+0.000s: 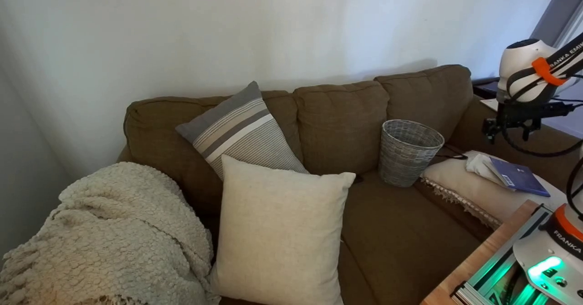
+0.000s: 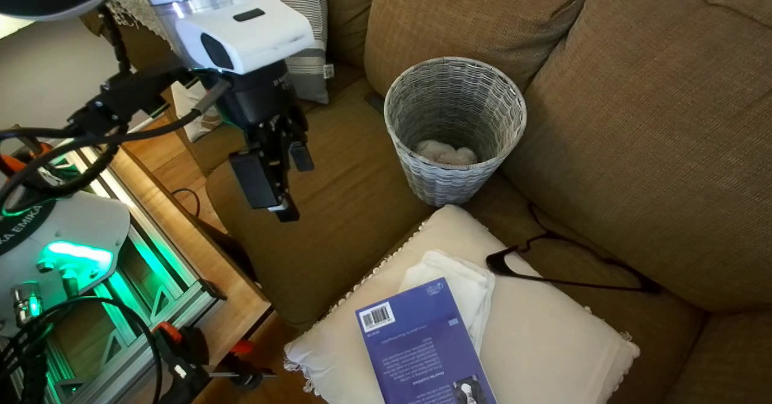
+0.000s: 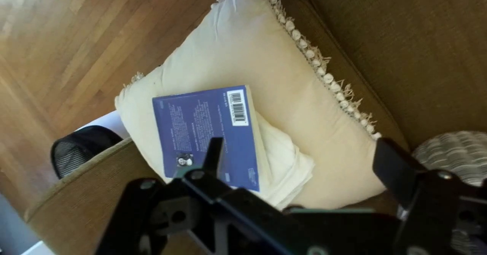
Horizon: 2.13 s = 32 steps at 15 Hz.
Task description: Pick up the blue book and put it in the gray basket
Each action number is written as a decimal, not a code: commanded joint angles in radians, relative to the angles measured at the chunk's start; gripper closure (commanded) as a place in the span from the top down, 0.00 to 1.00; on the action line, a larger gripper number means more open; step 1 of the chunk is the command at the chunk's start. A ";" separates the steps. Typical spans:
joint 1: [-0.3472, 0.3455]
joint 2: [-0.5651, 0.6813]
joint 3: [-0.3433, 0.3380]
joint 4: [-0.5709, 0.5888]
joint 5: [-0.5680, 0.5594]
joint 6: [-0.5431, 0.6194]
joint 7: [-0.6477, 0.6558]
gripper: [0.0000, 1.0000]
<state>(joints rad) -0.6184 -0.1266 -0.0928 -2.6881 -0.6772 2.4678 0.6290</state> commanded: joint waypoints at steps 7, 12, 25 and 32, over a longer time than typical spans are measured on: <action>0.169 0.516 -0.144 0.312 -0.415 -0.173 0.663 1.00; 0.199 0.827 -0.110 0.477 -0.342 -0.325 0.666 1.00; 0.287 0.946 -0.259 0.480 -0.485 0.075 0.721 1.00; 0.336 0.986 -0.338 0.474 -0.507 0.038 0.783 1.00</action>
<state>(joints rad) -0.3166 0.8309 -0.3942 -2.2296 -1.1414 2.5095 1.3366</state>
